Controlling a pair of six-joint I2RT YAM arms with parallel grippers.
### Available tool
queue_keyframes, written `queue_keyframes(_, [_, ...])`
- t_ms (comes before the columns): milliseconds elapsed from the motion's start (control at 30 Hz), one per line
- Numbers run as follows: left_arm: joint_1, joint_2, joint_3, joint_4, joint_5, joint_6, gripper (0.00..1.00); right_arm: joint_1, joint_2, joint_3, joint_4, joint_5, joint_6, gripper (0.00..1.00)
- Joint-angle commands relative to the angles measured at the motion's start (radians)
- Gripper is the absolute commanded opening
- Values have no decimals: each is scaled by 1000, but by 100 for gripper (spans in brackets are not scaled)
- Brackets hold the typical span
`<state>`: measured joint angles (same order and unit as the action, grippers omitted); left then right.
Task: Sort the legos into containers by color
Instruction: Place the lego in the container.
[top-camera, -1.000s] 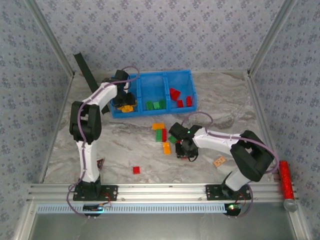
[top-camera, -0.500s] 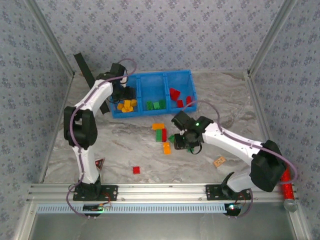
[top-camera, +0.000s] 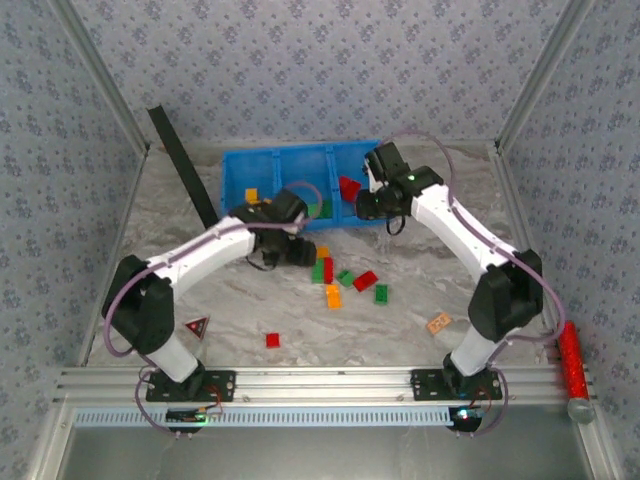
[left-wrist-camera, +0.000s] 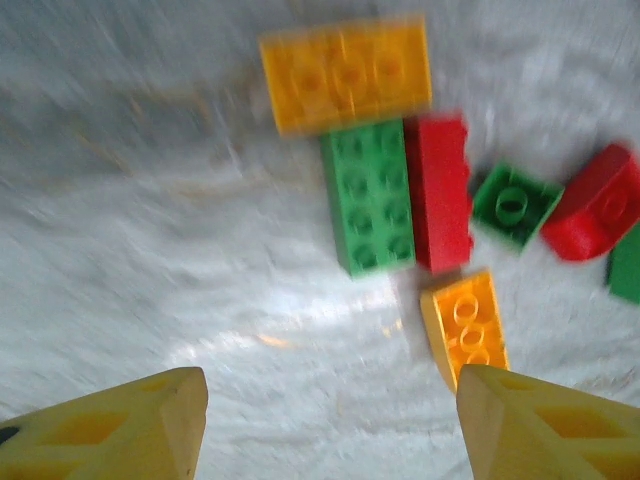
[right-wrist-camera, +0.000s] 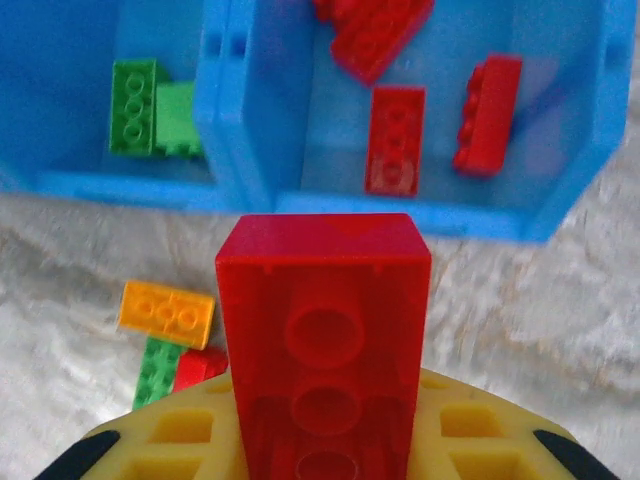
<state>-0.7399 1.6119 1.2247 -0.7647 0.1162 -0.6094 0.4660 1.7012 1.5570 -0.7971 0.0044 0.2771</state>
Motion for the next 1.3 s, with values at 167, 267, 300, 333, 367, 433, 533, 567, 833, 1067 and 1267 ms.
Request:
queue_keyframes(167, [-162,48,-14,80,20,-217,67,-64,263,234,105,9,-112,24])
queue_keyframes(267, [-202,72,-6,79,26,-240,67,-80,361,321,108,-4,-130,24])
queue_keyframes(300, [-211,79,-3,79,26,-243,67,-84,387,350,102,-6,-137,24])
queue_keyframes(333, [-223,89,0,80,26,-248,67,-86,421,382,92,-6,-141,24])
queue_keyframes(367, [-231,99,2,79,29,-255,67,-90,455,416,82,-5,-146,24])
queue_keyframes(433, [-247,115,5,79,30,-268,67,-96,506,464,72,-6,-153,24])
queue_keyframes(533, [-257,142,7,79,30,-282,67,-102,565,516,63,-4,-159,25])
queue_keyframes(567, [-257,152,8,101,30,-286,67,-102,579,527,58,-2,-162,26])
queue_keyframes(833, [-257,243,87,91,37,-243,67,-111,600,495,77,9,-170,34])
queue_keyframes(1067, [-245,304,112,45,37,-225,66,-110,523,411,107,8,-170,51])
queue_keyframes(1267, [-238,338,101,42,50,-213,63,-108,443,359,100,5,-187,62])
